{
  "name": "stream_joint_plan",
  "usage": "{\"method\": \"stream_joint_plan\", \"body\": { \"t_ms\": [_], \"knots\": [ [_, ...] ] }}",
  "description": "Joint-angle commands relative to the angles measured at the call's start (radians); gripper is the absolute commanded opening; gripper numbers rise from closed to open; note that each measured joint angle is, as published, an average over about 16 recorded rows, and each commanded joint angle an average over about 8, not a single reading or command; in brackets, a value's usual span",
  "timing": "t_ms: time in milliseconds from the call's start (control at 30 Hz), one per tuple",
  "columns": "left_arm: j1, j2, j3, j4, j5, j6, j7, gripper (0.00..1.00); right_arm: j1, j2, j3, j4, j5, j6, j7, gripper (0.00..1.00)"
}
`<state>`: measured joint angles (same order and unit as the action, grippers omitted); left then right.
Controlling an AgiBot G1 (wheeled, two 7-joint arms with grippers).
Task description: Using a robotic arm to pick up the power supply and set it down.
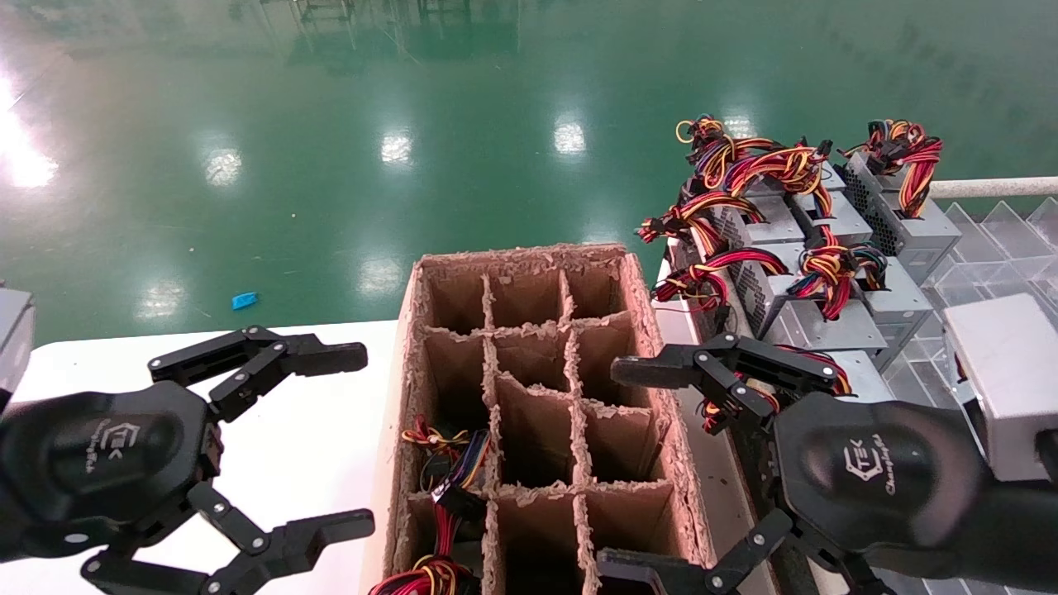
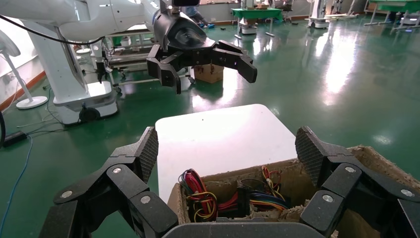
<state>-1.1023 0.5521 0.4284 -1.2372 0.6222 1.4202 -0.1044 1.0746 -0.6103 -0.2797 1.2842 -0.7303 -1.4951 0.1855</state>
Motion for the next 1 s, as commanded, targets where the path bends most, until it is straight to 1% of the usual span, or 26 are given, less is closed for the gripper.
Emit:
{"method": "stream_joint_plan", "body": {
  "t_ms": [33, 1000],
  "knots": [
    [0.0, 0.0, 0.0, 0.0, 0.0, 0.0, 0.0, 1.0, 0.0, 0.0, 0.0, 0.0, 0.0, 0.0, 0.0, 1.0],
    [0.0, 0.0, 0.0, 0.0, 0.0, 0.0, 0.0, 1.0, 0.001, 0.001, -0.001, 0.0, -0.001, 0.001, -0.001, 1.0]
  ]
}}
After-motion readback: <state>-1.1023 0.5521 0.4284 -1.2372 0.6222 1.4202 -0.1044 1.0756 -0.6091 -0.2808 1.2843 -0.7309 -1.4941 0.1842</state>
